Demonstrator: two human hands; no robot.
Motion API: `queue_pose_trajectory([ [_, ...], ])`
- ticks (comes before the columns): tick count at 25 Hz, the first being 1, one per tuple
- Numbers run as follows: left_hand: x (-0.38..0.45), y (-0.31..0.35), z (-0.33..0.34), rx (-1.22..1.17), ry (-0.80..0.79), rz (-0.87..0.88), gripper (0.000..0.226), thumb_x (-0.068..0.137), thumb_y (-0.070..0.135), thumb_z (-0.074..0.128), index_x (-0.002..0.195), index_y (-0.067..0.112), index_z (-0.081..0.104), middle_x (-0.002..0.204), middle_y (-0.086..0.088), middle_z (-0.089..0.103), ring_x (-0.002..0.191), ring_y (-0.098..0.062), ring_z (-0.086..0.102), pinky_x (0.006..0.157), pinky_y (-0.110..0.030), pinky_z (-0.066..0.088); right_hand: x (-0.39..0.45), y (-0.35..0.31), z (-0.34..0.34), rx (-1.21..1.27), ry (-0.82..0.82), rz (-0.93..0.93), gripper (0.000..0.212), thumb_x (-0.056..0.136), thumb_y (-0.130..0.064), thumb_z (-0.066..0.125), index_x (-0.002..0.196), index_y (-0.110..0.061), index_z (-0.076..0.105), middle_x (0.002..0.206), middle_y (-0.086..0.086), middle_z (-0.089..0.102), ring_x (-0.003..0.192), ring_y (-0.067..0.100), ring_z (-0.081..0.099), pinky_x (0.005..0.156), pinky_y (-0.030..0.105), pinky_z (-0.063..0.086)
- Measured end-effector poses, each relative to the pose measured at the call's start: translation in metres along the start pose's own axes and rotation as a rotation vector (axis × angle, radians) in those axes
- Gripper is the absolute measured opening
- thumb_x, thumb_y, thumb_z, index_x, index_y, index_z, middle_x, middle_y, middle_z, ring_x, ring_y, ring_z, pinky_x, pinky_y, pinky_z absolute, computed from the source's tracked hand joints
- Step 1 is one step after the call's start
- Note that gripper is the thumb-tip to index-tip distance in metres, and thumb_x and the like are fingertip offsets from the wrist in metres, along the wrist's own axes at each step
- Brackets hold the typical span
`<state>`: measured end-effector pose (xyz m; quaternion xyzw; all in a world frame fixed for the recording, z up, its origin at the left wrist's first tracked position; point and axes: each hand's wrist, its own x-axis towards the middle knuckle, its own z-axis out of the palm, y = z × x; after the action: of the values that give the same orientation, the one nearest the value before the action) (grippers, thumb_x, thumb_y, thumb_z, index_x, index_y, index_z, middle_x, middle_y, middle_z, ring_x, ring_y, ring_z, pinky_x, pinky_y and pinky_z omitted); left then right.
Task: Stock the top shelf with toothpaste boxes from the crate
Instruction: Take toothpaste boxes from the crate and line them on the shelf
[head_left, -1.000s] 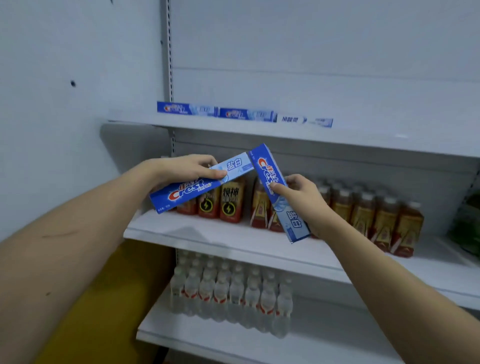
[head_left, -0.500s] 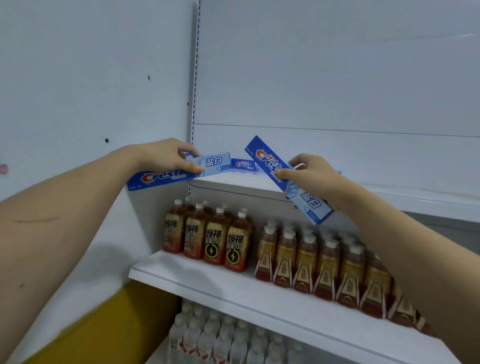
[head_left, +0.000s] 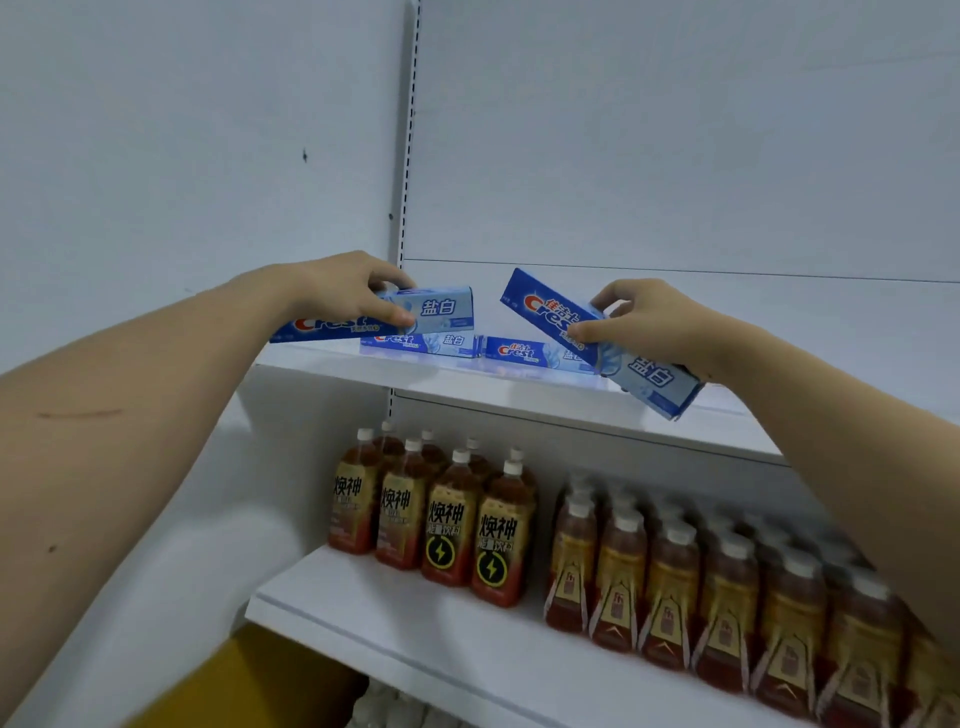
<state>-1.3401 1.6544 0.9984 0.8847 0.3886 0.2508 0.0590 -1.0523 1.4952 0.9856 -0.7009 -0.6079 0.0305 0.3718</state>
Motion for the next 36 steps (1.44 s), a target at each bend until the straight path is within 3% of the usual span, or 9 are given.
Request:
queue_pose_trajectory([
  [3,0.048,-0.032,0.011,0.007,-0.029,0.031,0.041,0.087,0.043,0.068,0.126,0.034,0.056,0.104,0.001,0.067,0.083,-0.015,0.063,0.07,-0.026,0.046,0.054,0.003,0.015,-0.128,-0.02,0.005,0.04,0.081,-0.043,0.075,0.113,-0.023,0.06,0.099,0.003,0.071,0.075,0.02,0.067,0.062,0.029,0.052],
  [10,0.154,-0.095,0.046,0.014,-0.2,0.085,0.032,0.087,0.042,0.069,0.117,0.04,0.056,0.101,0.006,0.063,0.086,-0.013,0.061,0.076,-0.03,0.044,0.158,0.017,0.055,-0.465,-0.147,0.091,0.043,0.08,-0.042,0.075,0.116,-0.029,0.058,0.107,0.002,0.068,0.083,0.024,0.071,0.077,0.038,0.06],
  [15,0.204,-0.119,0.062,0.111,-0.301,0.113,0.043,0.086,0.045,0.068,0.127,0.041,0.055,0.113,0.005,0.062,0.096,-0.013,0.059,0.087,-0.032,0.045,0.204,0.024,0.066,-0.678,-0.209,0.067,0.037,0.082,-0.042,0.073,0.114,-0.03,0.06,0.109,-0.002,0.066,0.089,0.021,0.069,0.084,0.041,0.058],
  [18,0.218,-0.125,0.064,0.087,-0.319,0.121,0.044,0.083,0.045,0.072,0.124,0.045,0.057,0.115,0.008,0.061,0.1,-0.012,0.059,0.085,-0.029,0.045,0.217,0.027,0.077,-0.771,-0.263,0.067,0.036,0.083,-0.042,0.072,0.114,-0.03,0.061,0.111,-0.004,0.065,0.092,0.02,0.067,0.085,0.039,0.058],
  [24,0.222,-0.115,0.057,0.061,-0.291,0.131,0.043,0.079,0.05,0.072,0.118,0.041,0.057,0.112,0.011,0.066,0.102,-0.016,0.065,0.09,-0.037,0.056,0.223,0.022,0.077,-0.72,-0.248,0.065,0.043,0.083,-0.04,0.073,0.122,-0.026,0.059,0.111,-0.005,0.054,0.103,0.022,0.059,0.095,0.042,0.051],
  [28,0.208,-0.101,0.056,0.079,-0.248,0.105,0.033,0.086,0.049,0.067,0.116,0.04,0.059,0.114,0.009,0.064,0.105,-0.017,0.061,0.094,-0.038,0.05,0.211,0.017,0.069,-0.698,-0.138,0.006,0.033,0.088,-0.041,0.066,0.116,-0.025,0.063,0.11,-0.005,0.052,0.1,0.02,0.053,0.098,0.04,0.045],
  [36,0.145,-0.059,0.069,0.142,-0.125,-0.044,0.048,0.094,0.049,0.054,0.137,0.029,0.048,0.143,-0.004,0.049,0.123,-0.024,0.05,0.107,-0.04,0.038,0.135,0.005,0.033,-0.566,-0.02,-0.071,0.026,0.091,-0.038,0.061,0.113,-0.025,0.063,0.119,0.0,0.059,0.1,0.022,0.054,0.097,0.039,0.045],
])
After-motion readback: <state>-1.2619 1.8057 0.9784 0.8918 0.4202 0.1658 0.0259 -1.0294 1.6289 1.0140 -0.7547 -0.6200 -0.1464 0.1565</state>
